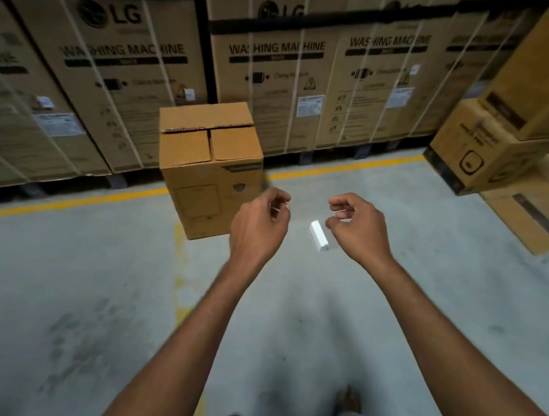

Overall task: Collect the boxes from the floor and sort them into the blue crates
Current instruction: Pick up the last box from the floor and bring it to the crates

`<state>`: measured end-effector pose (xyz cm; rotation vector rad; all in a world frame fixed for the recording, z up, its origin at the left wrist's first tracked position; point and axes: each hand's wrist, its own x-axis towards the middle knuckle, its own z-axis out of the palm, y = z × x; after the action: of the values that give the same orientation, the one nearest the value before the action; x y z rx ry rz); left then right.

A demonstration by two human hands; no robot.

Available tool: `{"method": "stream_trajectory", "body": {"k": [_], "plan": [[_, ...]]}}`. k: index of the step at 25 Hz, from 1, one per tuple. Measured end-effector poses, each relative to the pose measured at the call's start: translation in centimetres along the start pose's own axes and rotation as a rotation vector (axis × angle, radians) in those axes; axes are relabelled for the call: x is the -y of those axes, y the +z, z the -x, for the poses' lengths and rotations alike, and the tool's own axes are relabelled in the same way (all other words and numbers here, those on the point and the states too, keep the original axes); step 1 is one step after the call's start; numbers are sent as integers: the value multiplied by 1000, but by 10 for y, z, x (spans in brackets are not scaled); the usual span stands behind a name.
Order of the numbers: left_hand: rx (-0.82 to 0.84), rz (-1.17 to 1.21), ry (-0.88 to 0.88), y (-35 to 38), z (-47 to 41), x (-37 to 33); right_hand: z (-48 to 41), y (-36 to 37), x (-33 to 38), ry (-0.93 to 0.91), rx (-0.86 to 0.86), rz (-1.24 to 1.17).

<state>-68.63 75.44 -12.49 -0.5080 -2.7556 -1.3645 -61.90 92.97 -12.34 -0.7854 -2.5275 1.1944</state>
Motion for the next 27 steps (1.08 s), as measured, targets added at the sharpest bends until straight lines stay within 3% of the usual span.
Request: {"method": "stream_trajectory", "body": {"k": [8, 13, 20, 23, 27], "plan": [[8, 44, -2, 205, -124, -19, -188, -6, -159, 2, 112, -28], [-36, 50, -122, 334, -172, 13, -298, 21, -269, 39, 180, 50], [-15, -111, -221, 514, -219, 181, -409, 178, -452, 67, 197, 203], [60, -256, -122, 580, -222, 257, -431, 253, -534, 24, 241, 322], [133, -459, 25, 644, -223, 334, -460, 341, -622, 41, 441, 511]]}}
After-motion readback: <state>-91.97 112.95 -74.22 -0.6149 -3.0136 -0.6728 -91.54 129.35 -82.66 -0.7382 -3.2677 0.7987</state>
